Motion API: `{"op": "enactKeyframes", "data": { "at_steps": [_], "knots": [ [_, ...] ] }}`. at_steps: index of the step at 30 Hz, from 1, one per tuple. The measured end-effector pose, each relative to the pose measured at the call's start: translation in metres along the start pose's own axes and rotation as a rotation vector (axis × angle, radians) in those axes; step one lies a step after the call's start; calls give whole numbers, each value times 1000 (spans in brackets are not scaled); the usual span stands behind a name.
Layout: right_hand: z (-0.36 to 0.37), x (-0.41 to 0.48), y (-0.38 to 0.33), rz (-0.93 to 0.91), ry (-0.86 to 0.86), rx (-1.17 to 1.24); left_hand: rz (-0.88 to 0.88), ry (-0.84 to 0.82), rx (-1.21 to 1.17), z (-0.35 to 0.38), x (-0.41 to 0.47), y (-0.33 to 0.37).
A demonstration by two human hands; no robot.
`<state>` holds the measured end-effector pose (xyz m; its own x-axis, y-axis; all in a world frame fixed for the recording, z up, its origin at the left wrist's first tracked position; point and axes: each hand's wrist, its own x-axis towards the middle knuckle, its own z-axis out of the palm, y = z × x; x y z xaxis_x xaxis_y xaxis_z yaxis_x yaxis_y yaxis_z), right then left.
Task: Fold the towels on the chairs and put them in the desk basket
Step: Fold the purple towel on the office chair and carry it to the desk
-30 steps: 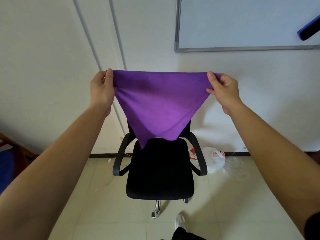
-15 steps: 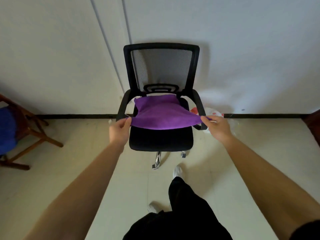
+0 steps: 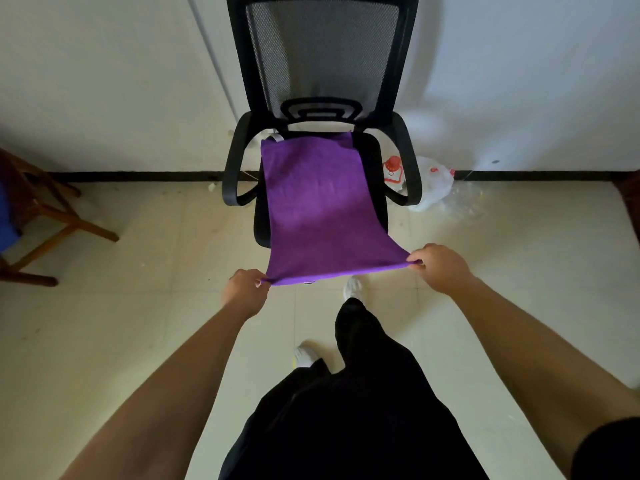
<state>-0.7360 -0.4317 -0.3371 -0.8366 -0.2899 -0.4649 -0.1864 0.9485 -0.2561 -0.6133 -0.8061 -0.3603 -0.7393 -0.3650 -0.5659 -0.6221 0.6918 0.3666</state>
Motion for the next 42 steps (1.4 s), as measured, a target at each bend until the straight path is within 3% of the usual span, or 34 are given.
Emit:
{"op": "enactKeyframes", "data": {
  "at_steps": [4, 8, 10, 14, 20, 27, 36, 42],
  "knots": [
    [-11, 14, -5, -3, 59, 34, -9, 27, 15, -11, 9, 17],
    [-26, 28, -18, 45, -199, -125, -62, -89, 127, -19, 9, 26],
    [-32, 32, -23, 28, -228, -135, -46, -78, 104, -22, 8, 29],
    [-34, 40, -36, -63, -126, 47, 48, 28, -45, -29, 12, 37],
    [-30, 35, -48, 87, -98, 461, 13, -54, -185, -35, 17, 43],
    [-27, 7, -28, 69, -149, 75, 98, -50, 89, -36, 5, 30],
    [-19, 4, -29, 78, -155, 90, 103, -81, 92, -25, 2, 16],
    [-40, 63, -38, 107, -102, 308, -25, -48, -61, -40, 50, 27]
  ]
}}
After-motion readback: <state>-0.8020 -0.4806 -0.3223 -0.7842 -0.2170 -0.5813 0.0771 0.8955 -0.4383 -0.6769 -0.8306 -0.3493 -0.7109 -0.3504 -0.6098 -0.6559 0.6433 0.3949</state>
